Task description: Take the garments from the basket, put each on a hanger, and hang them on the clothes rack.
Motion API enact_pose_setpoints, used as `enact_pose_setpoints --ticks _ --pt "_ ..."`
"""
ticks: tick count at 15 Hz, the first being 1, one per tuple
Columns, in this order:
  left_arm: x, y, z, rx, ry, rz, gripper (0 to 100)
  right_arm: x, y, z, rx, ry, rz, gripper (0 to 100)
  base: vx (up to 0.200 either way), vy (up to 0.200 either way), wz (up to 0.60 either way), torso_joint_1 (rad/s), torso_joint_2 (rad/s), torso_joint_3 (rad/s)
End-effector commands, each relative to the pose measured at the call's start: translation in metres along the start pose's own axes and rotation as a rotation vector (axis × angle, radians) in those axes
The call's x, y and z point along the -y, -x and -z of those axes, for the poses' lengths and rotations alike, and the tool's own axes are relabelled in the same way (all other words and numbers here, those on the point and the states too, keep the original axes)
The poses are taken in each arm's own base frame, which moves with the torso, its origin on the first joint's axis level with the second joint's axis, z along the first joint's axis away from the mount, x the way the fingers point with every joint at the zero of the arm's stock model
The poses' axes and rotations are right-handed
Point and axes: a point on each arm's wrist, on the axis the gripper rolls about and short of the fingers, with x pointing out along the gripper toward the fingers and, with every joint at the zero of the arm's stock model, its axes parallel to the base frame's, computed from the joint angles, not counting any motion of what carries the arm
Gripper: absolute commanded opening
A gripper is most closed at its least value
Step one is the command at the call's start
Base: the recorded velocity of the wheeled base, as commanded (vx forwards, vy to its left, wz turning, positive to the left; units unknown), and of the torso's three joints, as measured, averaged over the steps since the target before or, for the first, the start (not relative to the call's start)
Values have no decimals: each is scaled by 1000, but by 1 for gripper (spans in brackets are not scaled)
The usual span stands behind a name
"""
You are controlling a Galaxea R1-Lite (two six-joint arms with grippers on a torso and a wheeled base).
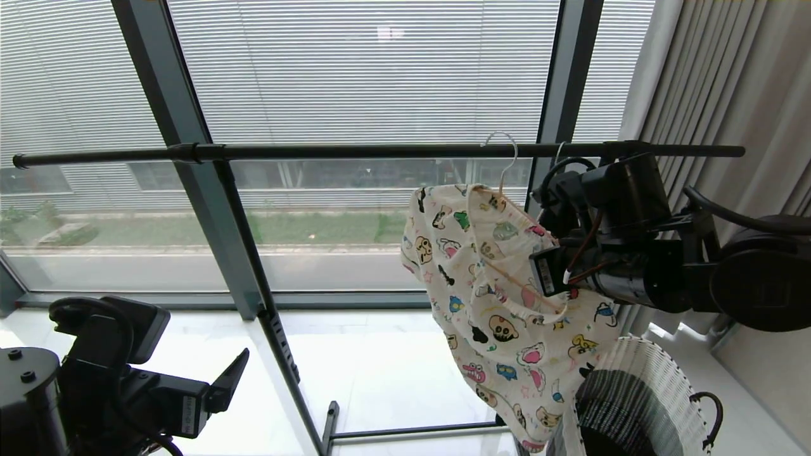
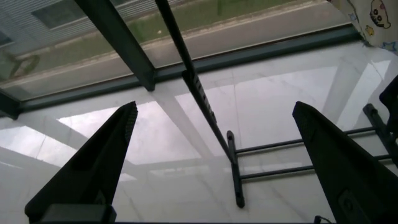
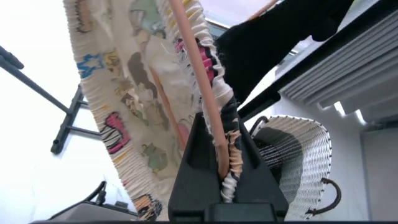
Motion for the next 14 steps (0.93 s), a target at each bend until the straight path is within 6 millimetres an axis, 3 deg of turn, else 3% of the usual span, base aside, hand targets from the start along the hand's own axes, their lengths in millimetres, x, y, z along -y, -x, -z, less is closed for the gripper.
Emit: enact_pose_setpoints --ticks 1,5,9,14 --pt "2 1 0 3 -6 13 100 -2 -2 -3 8 -2 -4 0 200 0 0 7 2 2" --pt "2 1 0 5 -5 16 100 -4 -6 -9 21 -10 -5 0 200 0 0 5 2 4" --pt "2 2 -1 12 -1 16 100 -7 -17 -8 10 -7 1 0 0 0 0 0 0 0" --pt "-2 10 5 20 -51 13 100 -13 -55 -10 -41 1 29 0 0 0 0 0 0 0"
